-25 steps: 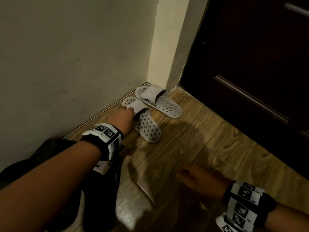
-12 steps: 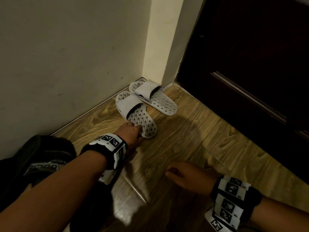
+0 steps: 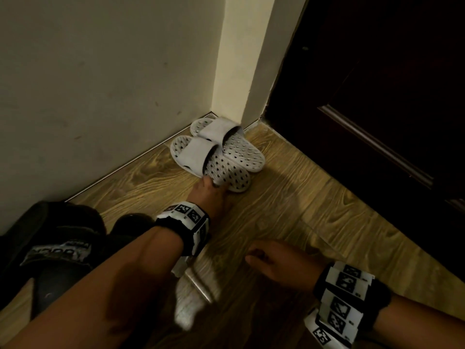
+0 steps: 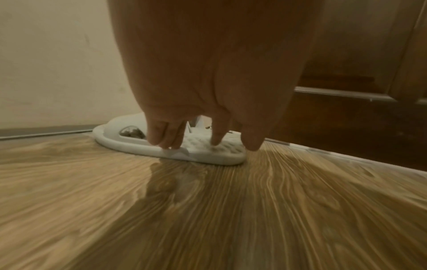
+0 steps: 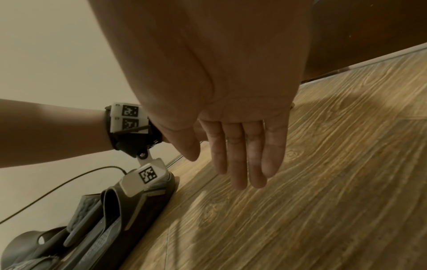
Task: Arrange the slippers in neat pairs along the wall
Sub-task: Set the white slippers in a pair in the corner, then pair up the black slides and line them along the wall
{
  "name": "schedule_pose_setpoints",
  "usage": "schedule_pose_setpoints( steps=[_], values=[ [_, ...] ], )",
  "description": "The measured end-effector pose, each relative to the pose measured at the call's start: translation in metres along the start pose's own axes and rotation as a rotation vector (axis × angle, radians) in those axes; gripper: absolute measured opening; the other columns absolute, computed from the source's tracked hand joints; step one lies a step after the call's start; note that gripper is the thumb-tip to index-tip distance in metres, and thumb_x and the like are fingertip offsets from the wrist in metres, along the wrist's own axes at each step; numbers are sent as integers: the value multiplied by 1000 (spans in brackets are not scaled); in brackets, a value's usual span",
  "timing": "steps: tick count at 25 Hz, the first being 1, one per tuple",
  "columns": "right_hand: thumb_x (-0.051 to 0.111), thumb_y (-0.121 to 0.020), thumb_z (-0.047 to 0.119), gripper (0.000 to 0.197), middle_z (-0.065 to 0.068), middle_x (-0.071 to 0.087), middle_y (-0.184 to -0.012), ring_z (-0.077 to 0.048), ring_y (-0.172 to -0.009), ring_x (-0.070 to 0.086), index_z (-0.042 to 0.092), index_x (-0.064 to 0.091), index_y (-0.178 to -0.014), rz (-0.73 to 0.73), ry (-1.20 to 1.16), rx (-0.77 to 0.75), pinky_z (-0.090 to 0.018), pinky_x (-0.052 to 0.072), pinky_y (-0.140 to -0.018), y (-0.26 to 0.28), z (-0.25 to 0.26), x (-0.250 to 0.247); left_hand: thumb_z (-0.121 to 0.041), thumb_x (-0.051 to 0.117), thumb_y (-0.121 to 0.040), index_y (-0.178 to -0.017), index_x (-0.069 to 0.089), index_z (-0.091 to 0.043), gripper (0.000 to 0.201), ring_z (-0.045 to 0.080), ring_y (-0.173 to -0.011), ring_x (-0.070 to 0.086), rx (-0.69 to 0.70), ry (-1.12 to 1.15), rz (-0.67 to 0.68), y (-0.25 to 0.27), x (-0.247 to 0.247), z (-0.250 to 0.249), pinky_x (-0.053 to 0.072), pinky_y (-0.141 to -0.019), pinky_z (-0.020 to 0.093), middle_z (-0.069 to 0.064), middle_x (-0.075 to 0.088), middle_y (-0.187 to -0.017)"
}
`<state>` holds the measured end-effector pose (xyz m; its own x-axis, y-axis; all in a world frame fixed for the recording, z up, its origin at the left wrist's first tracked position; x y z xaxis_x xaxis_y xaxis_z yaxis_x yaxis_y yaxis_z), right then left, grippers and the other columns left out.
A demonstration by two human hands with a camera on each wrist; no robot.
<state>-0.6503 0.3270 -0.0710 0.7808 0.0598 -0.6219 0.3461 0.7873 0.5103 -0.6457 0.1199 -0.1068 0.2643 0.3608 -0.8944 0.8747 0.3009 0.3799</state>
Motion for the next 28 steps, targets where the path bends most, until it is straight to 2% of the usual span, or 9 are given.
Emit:
schedule_pose_setpoints(
  steps=[4,10,11,15,17,19,22,25,28],
  values=[
    [52,-94,41,24,8,64,-101,-12,-97,62,25,62,-109,-3,-8,-25,-36,50,-88,-1,1,2,-52,48,-90,-141,40,-20,61,42,-128,39,-101,105,-12,-2,-2,8,38,-108,45,23,31,-142],
    [51,-95,42,24,2,67,-102,-13,-93,63,25,62,-109,45,10,-16,-40,52,-86,-7,5,7,-50,49,-91,-139,45,-14,60,38,-131,40,-70,185,3,0,-11,22,39,-110,44,20,34,-146],
    [51,-96,41,24,1,67,-100,-11,-91,63,24,62,-108,42,5,-25,-37,53,-84,-9,6,7,-46,50,-92,-140,43,-14,58,36,-130,42,-31,194,-12,8,-17,22,41,-109,43,18,36,-146],
    [52,-95,39,15,13,60,-80,11,-73,56,28,61,-99,40,54,-41,-5,42,-68,-13,24,13,-37,40,-96,-135,45,-14,46,33,-115,53,57,59,-87,79,-29,32,46,-97,41,15,50,-132],
    [54,-94,38,19,12,63,-85,6,-77,58,24,63,-104,86,83,-62,-9,45,-70,-19,43,23,-38,36,-94,-128,49,-15,43,30,-110,54,82,-34,-113,134,-25,51,44,-95,43,11,54,-124],
    [54,-94,37,23,5,67,-94,-7,-86,63,20,64,-106,158,86,-117,-21,49,-75,-27,68,38,-39,37,-92,-125,51,-16,44,28,-108,53,129,-104,-97,194,-12,68,43,-92,43,9,54,-122],
    [51,-95,40,26,1,67,-99,-12,-88,63,21,61,-111,270,166,-186,-34,52,-80,-37,107,62,-38,37,-90,-129,48,-17,46,29,-115,47,124,-141,55,260,14,88,40,-97,43,9,49,-127],
    [50,-96,42,37,-5,68,-107,-20,-94,63,15,57,-120,269,334,-218,-40,51,-84,-45,132,74,-41,35,-92,-126,52,-21,43,26,-114,49,64,-50,73,283,24,103,40,-96,39,5,51,-126],
    [50,-96,40,33,-6,70,-102,-21,-90,65,15,59,-115,249,371,-235,-35,52,-76,-42,137,66,-37,27,-91,-127,52,-21,46,26,-121,48,66,-51,48,273,17,95,40,-102,39,5,51,-132]
  ],
)
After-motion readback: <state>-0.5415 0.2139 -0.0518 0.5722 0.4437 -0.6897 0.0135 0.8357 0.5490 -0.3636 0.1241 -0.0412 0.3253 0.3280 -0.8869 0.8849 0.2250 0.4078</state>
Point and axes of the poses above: each hand's wrist, its own y-axis away from the middle knuckle, its own x-axis out of the palm, z = x × y, the point moved 3 cm from there along -y, towards the middle knuckle
